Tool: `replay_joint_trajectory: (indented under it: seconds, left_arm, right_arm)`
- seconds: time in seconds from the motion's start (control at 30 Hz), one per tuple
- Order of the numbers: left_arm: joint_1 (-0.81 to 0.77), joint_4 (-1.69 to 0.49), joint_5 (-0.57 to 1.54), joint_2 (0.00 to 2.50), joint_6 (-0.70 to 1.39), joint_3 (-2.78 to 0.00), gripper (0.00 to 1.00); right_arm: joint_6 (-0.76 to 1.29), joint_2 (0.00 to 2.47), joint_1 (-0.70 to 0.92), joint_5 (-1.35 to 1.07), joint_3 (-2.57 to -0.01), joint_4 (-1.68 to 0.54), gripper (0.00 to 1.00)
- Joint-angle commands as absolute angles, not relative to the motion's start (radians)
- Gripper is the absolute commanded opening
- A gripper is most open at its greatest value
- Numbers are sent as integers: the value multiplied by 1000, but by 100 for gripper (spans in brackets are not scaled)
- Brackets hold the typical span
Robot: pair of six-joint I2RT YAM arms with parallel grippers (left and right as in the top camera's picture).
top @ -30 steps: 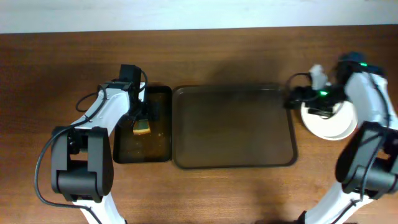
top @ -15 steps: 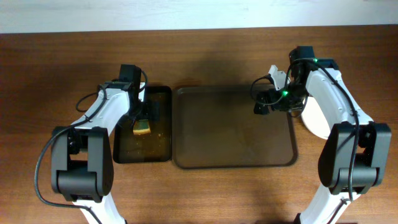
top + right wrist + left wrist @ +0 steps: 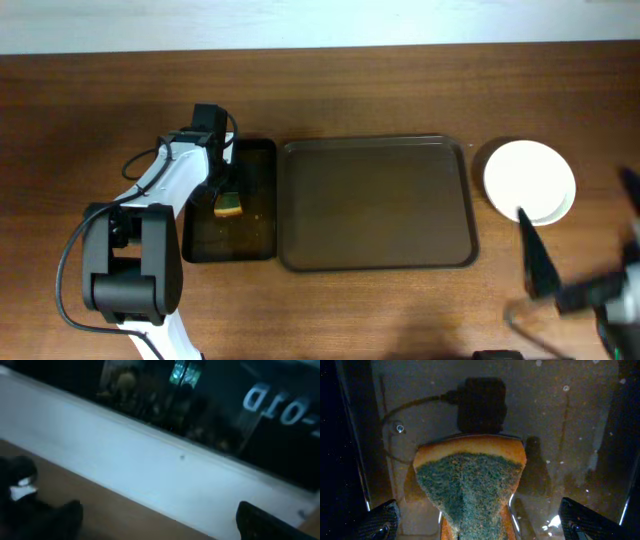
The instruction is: Clean dirty plates on tray and stack at the side
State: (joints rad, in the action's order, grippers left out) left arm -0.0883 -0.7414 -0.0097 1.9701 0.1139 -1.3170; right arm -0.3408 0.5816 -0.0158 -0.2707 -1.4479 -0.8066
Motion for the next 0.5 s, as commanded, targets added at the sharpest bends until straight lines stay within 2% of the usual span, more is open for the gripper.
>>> replay_joint_trajectory:
  seconds: [0.0, 0.1, 0.17, 0.23, 0.33, 0.47]
  left_arm:
    - [-89, -741, -3, 1979, 112, -1312, 100]
    - [-89, -741, -3, 1979, 112, -1312, 100]
    - [-89, -741, -3, 1979, 112, -1312, 100]
    - [-89, -741, -3, 1979, 112, -1312, 100]
    - [-89, -741, -3, 1979, 112, -1312, 100]
    - [-89, -741, -3, 1979, 112, -1312, 100]
  right_arm:
    - [-437, 339, -12, -255, -1153, -606, 98]
    - [-394, 108, -12, -306, -710, -135, 98]
    - [-323, 49, -12, -302, -484, 137, 98]
    - [-268, 27, -12, -276, -325, 306, 98]
    - [-160, 3, -11, -182, -188, 316, 98]
    - [-139, 3, 14, -91, -81, 229, 98]
